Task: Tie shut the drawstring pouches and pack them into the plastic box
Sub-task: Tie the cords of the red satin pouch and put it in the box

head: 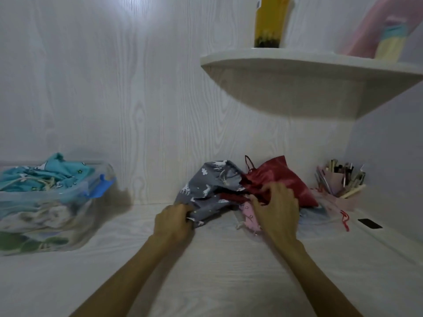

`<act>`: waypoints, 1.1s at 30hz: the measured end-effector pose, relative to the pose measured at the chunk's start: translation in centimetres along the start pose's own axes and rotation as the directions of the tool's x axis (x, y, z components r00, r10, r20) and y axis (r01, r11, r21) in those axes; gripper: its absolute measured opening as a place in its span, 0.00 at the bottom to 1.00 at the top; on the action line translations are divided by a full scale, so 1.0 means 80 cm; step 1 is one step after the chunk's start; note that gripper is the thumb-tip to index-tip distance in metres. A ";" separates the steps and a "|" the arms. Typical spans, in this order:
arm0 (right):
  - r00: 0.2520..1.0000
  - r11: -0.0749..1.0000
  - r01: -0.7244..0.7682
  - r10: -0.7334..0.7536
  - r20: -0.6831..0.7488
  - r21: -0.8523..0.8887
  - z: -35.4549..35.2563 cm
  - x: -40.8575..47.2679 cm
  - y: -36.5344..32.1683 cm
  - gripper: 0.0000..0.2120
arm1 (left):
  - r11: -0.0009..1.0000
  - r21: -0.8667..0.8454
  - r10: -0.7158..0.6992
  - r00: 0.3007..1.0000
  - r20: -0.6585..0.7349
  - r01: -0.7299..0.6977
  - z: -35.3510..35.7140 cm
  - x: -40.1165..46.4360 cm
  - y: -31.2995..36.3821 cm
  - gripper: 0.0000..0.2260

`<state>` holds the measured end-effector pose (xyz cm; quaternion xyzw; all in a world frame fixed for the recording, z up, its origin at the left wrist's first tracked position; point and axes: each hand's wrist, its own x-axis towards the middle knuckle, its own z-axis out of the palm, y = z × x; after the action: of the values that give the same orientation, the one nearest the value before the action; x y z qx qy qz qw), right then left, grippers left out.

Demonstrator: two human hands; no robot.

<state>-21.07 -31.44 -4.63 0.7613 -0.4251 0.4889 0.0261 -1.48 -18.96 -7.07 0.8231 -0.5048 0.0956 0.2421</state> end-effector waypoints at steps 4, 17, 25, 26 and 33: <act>0.891 0.965 -0.248 0.261 0.371 -0.085 0.011 0.022 0.002 0.28 | 1.000 -0.018 0.020 0.977 0.213 -0.017 -0.017 -0.002 -0.032 0.13; 0.774 0.779 0.229 -0.510 0.377 0.583 0.005 -0.015 -0.107 0.11 | 0.324 -0.848 -0.204 0.906 0.370 0.419 -0.123 -0.033 0.008 0.27; 0.585 0.776 0.021 -0.521 0.622 0.630 0.009 -0.046 -0.117 0.12 | 0.482 -0.743 -0.263 0.886 0.382 0.463 -0.095 -0.052 -0.061 0.14; 0.648 0.765 -0.060 -0.459 0.608 0.641 0.005 -0.046 -0.113 0.10 | 0.459 -0.754 -0.267 0.883 0.386 0.469 -0.096 -0.057 -0.065 0.14; 0.796 0.875 -0.286 -0.009 0.606 0.390 0.011 -0.055 -0.058 0.07 | 0.343 -0.847 -0.293 0.903 0.316 0.407 -0.084 -0.104 -0.086 0.12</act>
<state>-18.02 -26.12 -6.73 0.8242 -0.3392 0.3150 -0.3263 1.22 -6.57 -6.69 0.6573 -0.3004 -0.2864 0.6290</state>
